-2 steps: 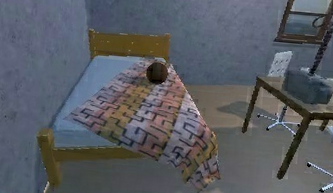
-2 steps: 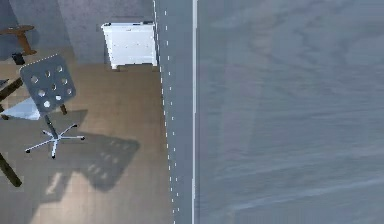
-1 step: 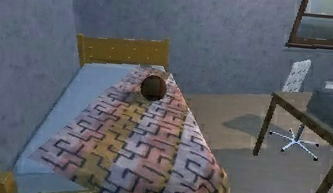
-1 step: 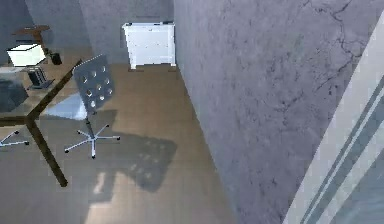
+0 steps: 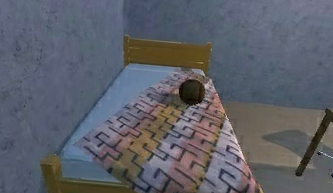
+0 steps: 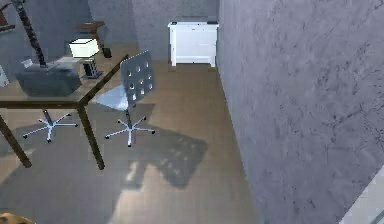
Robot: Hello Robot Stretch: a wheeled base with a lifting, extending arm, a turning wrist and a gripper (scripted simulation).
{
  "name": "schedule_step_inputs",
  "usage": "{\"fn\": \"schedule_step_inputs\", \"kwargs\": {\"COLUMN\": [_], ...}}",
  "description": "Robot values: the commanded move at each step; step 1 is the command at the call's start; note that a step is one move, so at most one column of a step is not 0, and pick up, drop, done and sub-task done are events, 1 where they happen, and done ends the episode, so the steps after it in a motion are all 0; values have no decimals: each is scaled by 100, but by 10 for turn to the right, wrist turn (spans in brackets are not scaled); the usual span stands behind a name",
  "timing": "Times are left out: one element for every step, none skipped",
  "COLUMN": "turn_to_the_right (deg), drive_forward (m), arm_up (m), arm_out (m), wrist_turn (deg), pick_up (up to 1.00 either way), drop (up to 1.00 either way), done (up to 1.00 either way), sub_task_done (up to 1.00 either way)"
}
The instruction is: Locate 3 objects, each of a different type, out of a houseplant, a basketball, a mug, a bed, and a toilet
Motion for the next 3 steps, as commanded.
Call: {"fn": "schedule_step_inputs", "kwargs": {"turn_to_the_right": [0,0,0], "drive_forward": [0,30,0], "arm_up": [0,0,0], "arm_out": [0,0,0], "wrist_turn": [0,0,0], "pick_up": [0,0,0], "drop": [0,0,0], "done": [0,0,100], "sub_task_done": [100,0,0]}}
